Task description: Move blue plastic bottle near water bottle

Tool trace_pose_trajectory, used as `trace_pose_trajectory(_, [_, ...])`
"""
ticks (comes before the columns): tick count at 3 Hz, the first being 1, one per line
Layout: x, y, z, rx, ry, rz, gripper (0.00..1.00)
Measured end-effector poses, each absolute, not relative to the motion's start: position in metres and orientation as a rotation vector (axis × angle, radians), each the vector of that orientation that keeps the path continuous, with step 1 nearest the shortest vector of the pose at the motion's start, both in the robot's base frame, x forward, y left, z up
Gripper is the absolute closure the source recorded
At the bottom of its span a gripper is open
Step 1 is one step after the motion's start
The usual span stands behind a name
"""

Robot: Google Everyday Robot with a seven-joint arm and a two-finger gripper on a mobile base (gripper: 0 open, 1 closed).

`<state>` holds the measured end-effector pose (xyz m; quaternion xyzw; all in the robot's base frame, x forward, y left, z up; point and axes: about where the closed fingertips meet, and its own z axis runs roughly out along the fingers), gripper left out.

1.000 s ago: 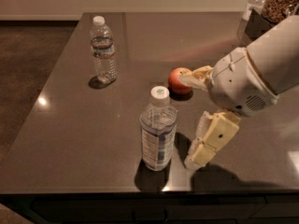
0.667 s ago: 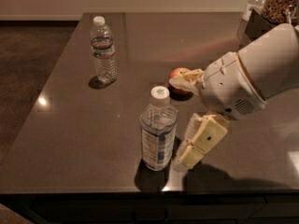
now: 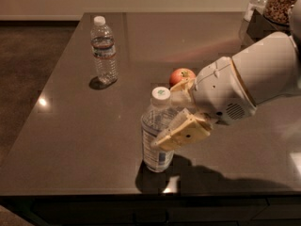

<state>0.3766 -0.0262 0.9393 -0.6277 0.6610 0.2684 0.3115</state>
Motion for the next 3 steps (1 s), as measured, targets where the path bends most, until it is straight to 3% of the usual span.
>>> trace_pose_trajectory(2, [0.387,-0.013,0.951,-1.631,1.748,0.713,0.86])
trace_pose_trajectory(3, [0.410,-0.005,0.964,-1.601,1.758,0.690,1.00])
